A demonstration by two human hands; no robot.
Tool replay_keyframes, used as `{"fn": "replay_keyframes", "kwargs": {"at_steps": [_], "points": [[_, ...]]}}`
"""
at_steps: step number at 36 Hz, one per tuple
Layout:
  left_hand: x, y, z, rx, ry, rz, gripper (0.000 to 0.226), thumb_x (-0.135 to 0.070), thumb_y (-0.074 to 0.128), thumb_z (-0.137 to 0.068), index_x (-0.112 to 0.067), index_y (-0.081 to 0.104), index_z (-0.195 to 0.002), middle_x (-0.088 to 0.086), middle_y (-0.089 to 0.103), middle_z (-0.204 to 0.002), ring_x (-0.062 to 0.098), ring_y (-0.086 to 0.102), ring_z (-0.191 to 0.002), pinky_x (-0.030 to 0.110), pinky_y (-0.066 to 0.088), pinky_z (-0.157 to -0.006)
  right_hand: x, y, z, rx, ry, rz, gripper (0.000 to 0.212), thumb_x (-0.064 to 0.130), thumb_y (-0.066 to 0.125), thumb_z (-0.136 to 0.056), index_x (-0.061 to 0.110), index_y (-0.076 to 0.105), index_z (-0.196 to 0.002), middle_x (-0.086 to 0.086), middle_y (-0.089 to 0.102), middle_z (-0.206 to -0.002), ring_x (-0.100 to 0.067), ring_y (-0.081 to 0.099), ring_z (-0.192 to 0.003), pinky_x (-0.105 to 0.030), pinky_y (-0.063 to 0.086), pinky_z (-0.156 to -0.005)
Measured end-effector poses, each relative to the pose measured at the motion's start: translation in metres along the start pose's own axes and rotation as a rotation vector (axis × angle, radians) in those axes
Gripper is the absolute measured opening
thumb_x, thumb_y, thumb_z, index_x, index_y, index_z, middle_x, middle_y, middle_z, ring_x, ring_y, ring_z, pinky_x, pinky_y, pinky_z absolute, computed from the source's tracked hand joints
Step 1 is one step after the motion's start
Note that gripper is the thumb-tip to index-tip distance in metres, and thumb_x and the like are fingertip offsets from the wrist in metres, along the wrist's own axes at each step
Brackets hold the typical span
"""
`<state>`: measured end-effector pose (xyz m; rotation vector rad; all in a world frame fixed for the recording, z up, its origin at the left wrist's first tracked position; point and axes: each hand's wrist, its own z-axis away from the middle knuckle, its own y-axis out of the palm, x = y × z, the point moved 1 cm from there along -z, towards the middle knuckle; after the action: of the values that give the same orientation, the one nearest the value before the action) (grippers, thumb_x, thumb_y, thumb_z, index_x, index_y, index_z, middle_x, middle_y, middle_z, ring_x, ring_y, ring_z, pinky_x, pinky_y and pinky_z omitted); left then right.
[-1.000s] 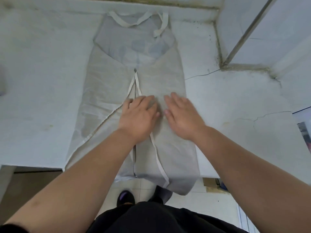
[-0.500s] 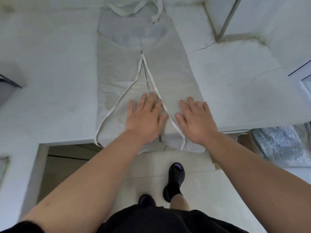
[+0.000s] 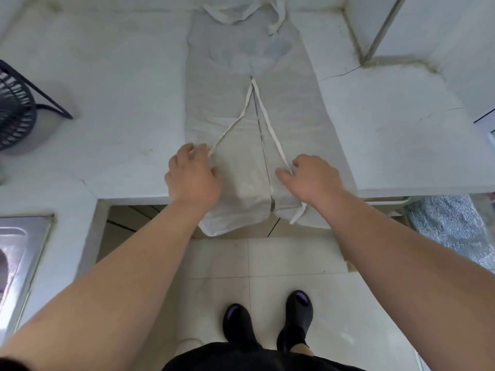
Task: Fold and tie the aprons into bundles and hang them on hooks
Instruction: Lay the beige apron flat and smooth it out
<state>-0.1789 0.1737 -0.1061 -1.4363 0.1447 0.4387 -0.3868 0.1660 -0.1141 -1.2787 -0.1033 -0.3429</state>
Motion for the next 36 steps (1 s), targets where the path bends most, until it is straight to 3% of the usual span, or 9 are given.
{"fn": "replay_keyframes", "kwargs": {"at_steps": [3, 7, 12, 18, 22, 25, 27, 30, 36], "points": [[0.014, -0.002, 0.0, 0.077, -0.062, -0.09, 0.045, -0.027, 0.047, -0.094, -0.017, 0.038, -0.137, 0.012, 0.041, -0.135, 0.035, 0.04, -0.117, 0.042, 0.038, -0.088, 0.004, 0.0, -0.008, 0.06, 0.013, -0.013, 0.017, 0.028, 0.044, -0.094, 0.014, 0.052, -0.087, -0.007, 0.057, -0.093, -0.029, 0.057, -0.09, -0.032, 0.042, -0.072], [0.023, -0.008, -0.005, 0.088, -0.082, -0.044, 0.031, -0.018, 0.045, -0.094, -0.013, 0.048, -0.124, 0.012, 0.051, -0.113, 0.032, 0.05, -0.101, 0.039, 0.045, -0.076, 0.012, -0.004, -0.01, 0.089, -0.01, -0.214, 0.034, 0.019, 0.04, -0.096, 0.018, 0.033, -0.063, -0.001, 0.042, -0.069, -0.018, 0.041, -0.062, -0.029, 0.029, -0.054], [0.025, -0.018, -0.013, 0.131, -0.014, 0.103, 0.02, -0.022, 0.043, -0.097, -0.008, 0.057, -0.1, 0.008, 0.059, -0.09, 0.029, 0.055, -0.087, 0.032, 0.041, -0.069, 0.03, -0.032, -0.016, 0.005, 0.131, -0.797, 0.025, 0.017, 0.043, -0.093, 0.015, 0.046, -0.068, -0.004, 0.058, -0.068, -0.024, 0.06, -0.073, -0.036, 0.046, -0.068], [0.004, -0.04, -0.033, 0.08, -0.099, 0.558, 0.016, -0.024, 0.046, -0.095, -0.016, 0.06, -0.094, 0.0, 0.061, -0.081, 0.018, 0.053, -0.073, 0.027, 0.039, -0.059, 0.049, -0.07, -0.036, 0.034, 0.099, -0.888, 0.023, 0.014, 0.046, -0.091, 0.011, 0.049, -0.069, -0.006, 0.055, -0.065, -0.021, 0.047, -0.059, -0.033, 0.042, -0.063], [-0.013, -0.059, -0.059, 0.033, -0.135, 0.77, 0.014, -0.018, 0.051, -0.094, -0.015, 0.061, -0.085, -0.002, 0.058, -0.075, 0.014, 0.054, -0.06, 0.023, 0.045, -0.056, 0.052, -0.076, -0.052, 0.409, 0.017, -0.455, 0.016, 0.024, 0.058, -0.086, 0.008, 0.059, -0.082, -0.009, 0.06, -0.082, -0.019, 0.047, -0.064, -0.028, 0.041, -0.06], [-0.035, -0.073, -0.075, 0.052, -0.091, 0.97, 0.013, -0.016, 0.055, -0.095, -0.017, 0.064, -0.086, -0.004, 0.061, -0.078, 0.006, 0.053, -0.052, 0.02, 0.049, -0.062, 0.057, -0.08, -0.071, 0.339, -0.139, -0.282, 0.064, 0.033, 0.072, -0.081, 0.012, 0.045, -0.135, -0.009, 0.057, -0.119, -0.023, 0.055, -0.103, -0.027, 0.041, -0.081], [-0.054, -0.081, -0.081, 0.161, 0.022, 1.023, 0.014, -0.017, 0.055, -0.096, -0.02, 0.066, -0.087, -0.008, 0.065, -0.079, 0.004, 0.055, -0.057, 0.018, 0.049, -0.064, 0.066, -0.086, -0.078, 0.302, -0.251, -0.391, 0.078, 0.036, 0.074, -0.079, 0.027, 0.031, -0.143, -0.001, 0.054, -0.108, -0.016, 0.055, -0.103, -0.021, 0.038, -0.082], [-0.085, -0.091, -0.098, 0.263, 0.145, 1.072, 0.016, -0.014, 0.053, -0.097, -0.023, 0.066, -0.092, -0.008, 0.069, -0.084, 0.004, 0.059, -0.071, 0.015, 0.047, -0.067, 0.084, -0.098, -0.101, 0.229, -0.397, -0.458, 0.015, 0.035, 0.061, -0.09, 0.025, 0.058, -0.101, 0.005, 0.053, -0.074, -0.011, 0.051, -0.067, -0.029, 0.04, -0.066], [-0.104, -0.086, -0.142, -0.153, -0.02, 0.921, 0.026, -0.022, 0.056, -0.096, -0.019, 0.061, -0.121, -0.01, 0.06, -0.104, -0.004, 0.054, -0.082, 0.002, 0.039, -0.072, 0.065, -0.14, -0.172, -0.051, -0.039, -1.136, 0.025, 0.015, 0.048, -0.096, 0.02, 0.051, -0.071, -0.002, 0.05, -0.064, -0.012, 0.044, -0.05, -0.025, 0.041, -0.049]]}}
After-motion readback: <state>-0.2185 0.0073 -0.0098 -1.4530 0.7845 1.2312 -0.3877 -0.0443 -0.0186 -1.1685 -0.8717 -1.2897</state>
